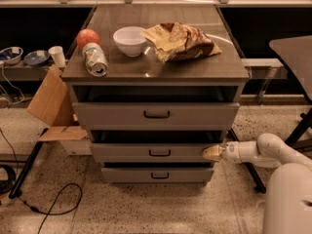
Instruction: Close middle drawer
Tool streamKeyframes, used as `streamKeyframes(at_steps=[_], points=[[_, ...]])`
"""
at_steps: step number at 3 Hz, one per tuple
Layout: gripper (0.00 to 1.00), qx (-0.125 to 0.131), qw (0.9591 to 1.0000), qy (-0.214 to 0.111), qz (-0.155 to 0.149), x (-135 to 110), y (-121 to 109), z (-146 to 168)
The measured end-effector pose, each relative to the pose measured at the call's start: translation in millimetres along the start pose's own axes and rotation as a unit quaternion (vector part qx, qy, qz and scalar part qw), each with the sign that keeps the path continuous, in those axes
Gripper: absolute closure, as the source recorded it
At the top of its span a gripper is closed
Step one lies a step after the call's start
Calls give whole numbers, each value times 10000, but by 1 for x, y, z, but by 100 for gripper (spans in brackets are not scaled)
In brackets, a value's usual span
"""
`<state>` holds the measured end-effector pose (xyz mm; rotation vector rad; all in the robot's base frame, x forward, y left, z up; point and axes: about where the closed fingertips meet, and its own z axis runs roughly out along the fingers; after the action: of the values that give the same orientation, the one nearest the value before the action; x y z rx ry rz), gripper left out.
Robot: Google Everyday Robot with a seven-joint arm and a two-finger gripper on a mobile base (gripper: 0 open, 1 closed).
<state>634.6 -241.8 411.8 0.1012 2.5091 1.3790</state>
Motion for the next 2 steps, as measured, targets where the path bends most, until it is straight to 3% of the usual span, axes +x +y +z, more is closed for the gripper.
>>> streamKeyframes(at_steps=[2], points=[[100,-145,9998,-9,-149,-13,23,17]])
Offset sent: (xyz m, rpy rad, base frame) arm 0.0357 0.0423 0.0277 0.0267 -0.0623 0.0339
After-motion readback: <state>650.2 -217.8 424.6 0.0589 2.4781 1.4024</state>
